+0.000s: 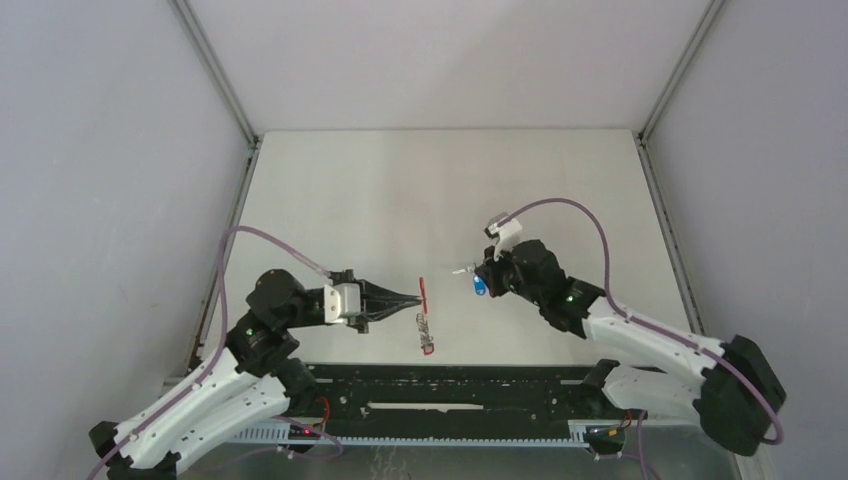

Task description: Put the keys on the keyring

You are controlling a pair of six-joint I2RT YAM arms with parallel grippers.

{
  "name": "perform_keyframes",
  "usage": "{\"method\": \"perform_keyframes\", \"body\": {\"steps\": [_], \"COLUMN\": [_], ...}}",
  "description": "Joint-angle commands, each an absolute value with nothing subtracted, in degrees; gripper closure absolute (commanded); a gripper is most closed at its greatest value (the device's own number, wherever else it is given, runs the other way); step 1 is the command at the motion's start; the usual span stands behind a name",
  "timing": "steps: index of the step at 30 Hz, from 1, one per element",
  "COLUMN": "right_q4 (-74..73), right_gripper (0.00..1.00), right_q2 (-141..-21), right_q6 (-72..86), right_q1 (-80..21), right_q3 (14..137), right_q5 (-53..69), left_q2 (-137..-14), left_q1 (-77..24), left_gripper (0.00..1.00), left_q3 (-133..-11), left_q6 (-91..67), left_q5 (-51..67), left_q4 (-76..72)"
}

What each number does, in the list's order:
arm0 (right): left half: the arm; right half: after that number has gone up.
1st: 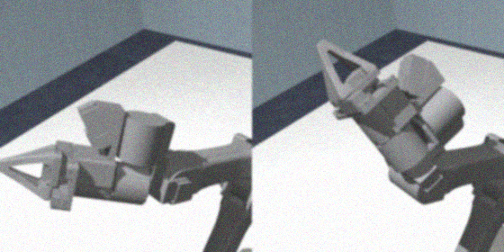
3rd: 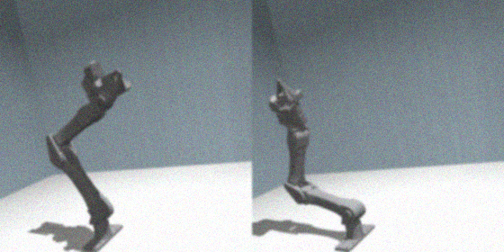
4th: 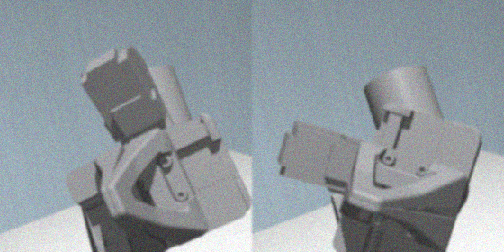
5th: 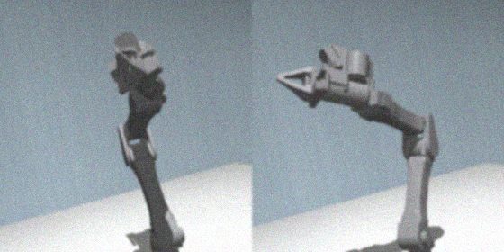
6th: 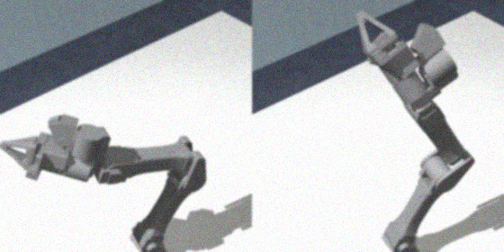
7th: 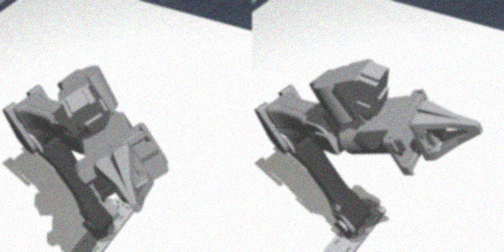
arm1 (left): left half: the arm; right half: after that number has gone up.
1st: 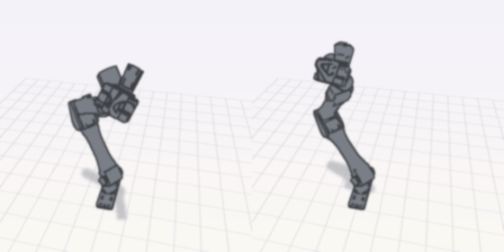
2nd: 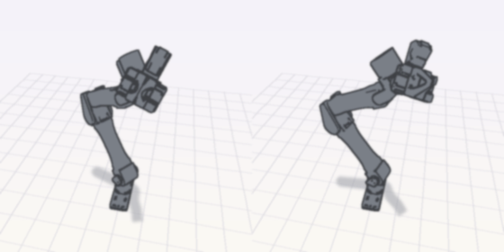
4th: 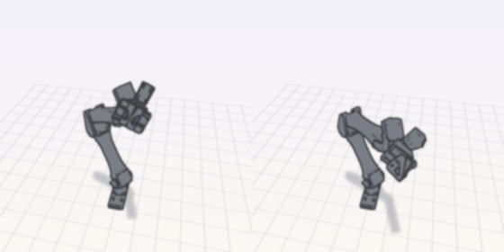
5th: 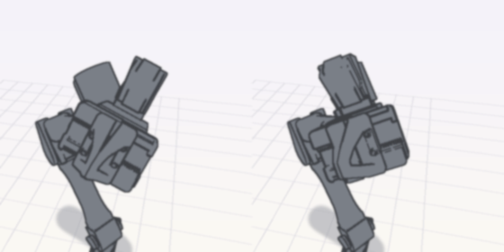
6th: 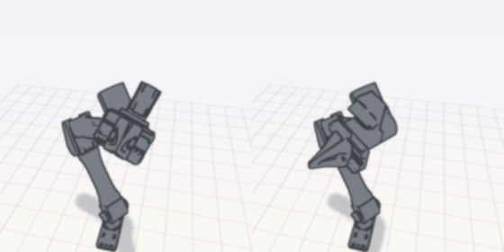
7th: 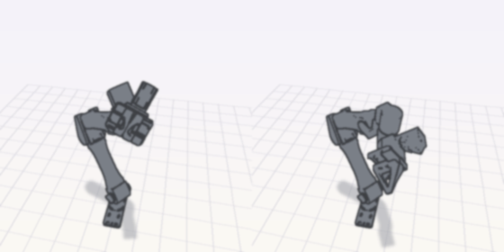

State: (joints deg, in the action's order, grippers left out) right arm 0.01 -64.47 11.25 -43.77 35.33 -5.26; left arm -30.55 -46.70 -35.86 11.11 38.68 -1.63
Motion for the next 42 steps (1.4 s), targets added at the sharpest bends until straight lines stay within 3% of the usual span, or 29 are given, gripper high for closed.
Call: {"method": "perform_keyframes", "body": {"steps": [1,5,9,19,25,27,29,30,31,33,35,38,42], "right_q4": [6.0,5.15,0.55,-0.53,-0.98,-1.29,-2.08,-2.78,-3.85,-4.21,0.59,8.66,1.0], "right_gripper": [1.0,1.0,1.0,1.0,0.76,0.61,0.44,0.17,0.02,0.0,0.0,0.0,0.01], "right_q2": [-54.9,-52.76,-59.93,-74.15,-74.72,-73.9,-72.62,-71.81,-70.82,-67.2,-63.78,-67.95,-71.52], "right_q6": [-3.22,-5.86,-1.66,8.3,10.82,10.92,11.43,11.73,12.6,17.85,25.37,29.9,25.17], "right_q1": [-47.81,-48.36,-45.03,-47.02,-46.9,-46.45,-45.73,-45.38,-44.84,-41.97,-35.73,-28.76,-32.02], "right_q3": [33.93,34.23,37.33,37.53,37.53,37.53,37.88,38.25,38.89,39.58,36.46,33.07,36.25], "right_q5": [3.63,7.37,11.12,2.24,0.0,0.26,0.93,1.29,1.37,3.72,13.7,26.97,17.49], "left_q2": [-31.56,-33.47,-33.44,-28.6,-27.81,-27.49,-27.33,-27.36,-27.38,-27.5,-27.8,-28.2,-28.11], "left_q1": [-45.5,-45.33,-43.81,-43.64,-43.51,-43.52,-43.51,-43.55,-43.51,-43.51,-43.51,-43.51,-43.51], "left_gripper": [1.0,1.0,1.0,1.0,1.0,1.0,1.0,1.0,1.0,1.0,1.0,1.0,1.0], "left_q3": [-33.62,-32.65,-33.68,-35.39,-35.77,-35.77,-35.85,-35.92,-36.02,-36.4,-36.85,-37.09,-37.26], "left_q6": [6.63,8.1,7.89,15.58,15.2,15.01,14.82,14.74,14.39,13.85,13.53,13.28,13.28], "left_q5": [40.87,41.17,42.9,45.88,46.14,46.22,46.1,46.07,45.95,45.65,45.62,45.62,44.82], "left_q4": [-10.6,-12.95,-13.38,-4.63,-4.31,-4.24,-4.26,-4.33,-4.57,-5.14,-5.54,-5.86,-6.37]}}
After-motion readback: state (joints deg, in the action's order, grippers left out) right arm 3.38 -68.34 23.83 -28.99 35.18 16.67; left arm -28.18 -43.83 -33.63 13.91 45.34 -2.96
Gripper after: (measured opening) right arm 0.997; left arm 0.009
